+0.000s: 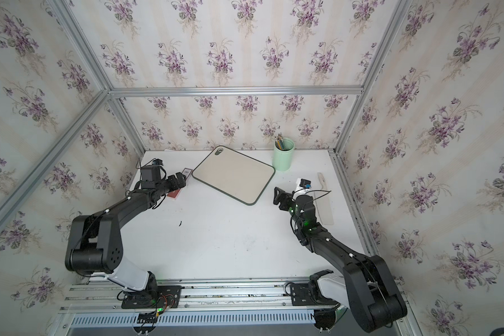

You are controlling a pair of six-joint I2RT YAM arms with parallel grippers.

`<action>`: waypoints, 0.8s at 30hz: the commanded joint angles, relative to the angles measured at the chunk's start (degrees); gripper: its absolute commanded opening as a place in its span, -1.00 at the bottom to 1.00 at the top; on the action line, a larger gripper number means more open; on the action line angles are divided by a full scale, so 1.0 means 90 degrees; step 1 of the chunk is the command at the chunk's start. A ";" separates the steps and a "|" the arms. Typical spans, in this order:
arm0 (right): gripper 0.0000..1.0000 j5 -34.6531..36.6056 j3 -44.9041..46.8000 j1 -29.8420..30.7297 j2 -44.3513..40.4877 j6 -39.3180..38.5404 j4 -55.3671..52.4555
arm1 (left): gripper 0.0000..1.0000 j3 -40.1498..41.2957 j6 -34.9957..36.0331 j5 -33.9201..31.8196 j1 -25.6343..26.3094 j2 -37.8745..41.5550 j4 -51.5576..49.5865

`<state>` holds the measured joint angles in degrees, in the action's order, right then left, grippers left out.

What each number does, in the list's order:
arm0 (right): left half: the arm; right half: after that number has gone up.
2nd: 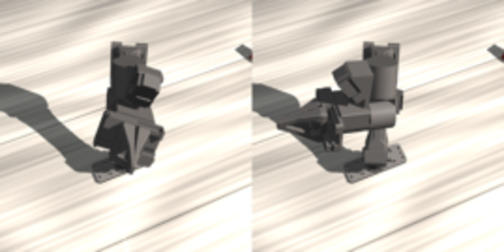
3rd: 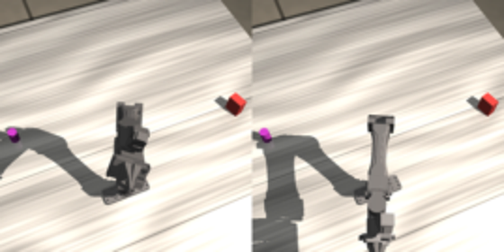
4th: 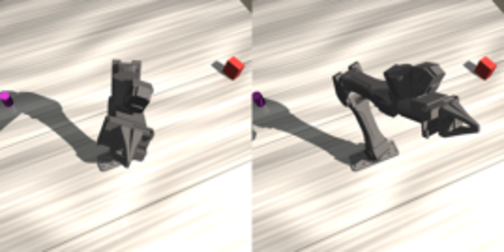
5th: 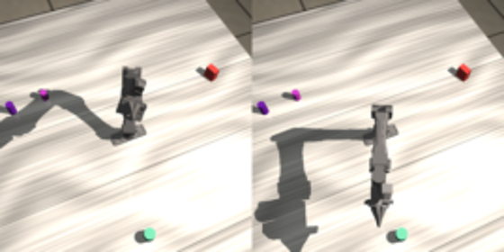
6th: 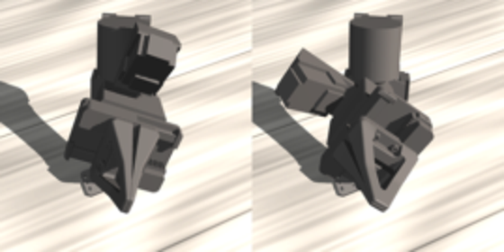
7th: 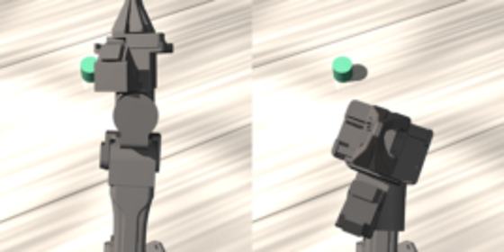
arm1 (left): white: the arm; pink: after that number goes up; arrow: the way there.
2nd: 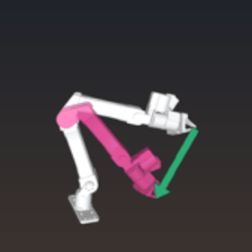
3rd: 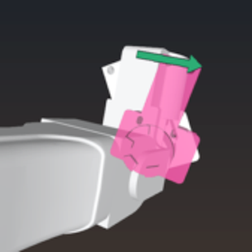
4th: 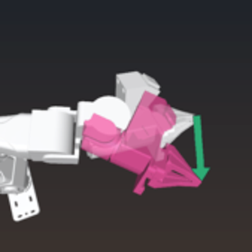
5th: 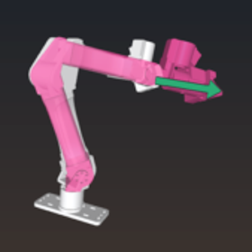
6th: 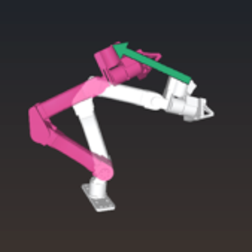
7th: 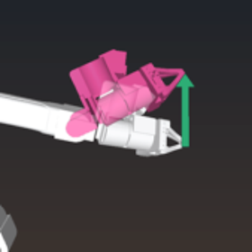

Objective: Align the knife with the edge of the cutting board
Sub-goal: Adjust the distractor at the center of the board.

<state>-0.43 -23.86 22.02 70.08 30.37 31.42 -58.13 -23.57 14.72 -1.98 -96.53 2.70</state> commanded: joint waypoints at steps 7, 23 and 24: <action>0.69 -0.0755 -0.0698 0.2070 0.1300 0.1069 -0.1112 | 0.90 -0.2907 0.0105 0.1764 0.0102 -0.2194 -0.1719; 0.72 -0.0434 -0.1314 0.2616 0.2657 0.1064 -0.1246 | 0.90 -0.5381 0.0183 -0.1086 0.0003 -0.3841 -0.3712; 0.73 -0.0320 -0.1328 0.2612 0.2682 0.1024 -0.1294 | 0.91 -0.5163 0.0105 -0.1174 -0.0041 -0.3703 -0.3620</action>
<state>-6.37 -35.57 45.47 93.82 40.95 21.69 -107.50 -20.45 12.25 -1.65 -132.27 -29.52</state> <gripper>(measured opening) 0.862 0.951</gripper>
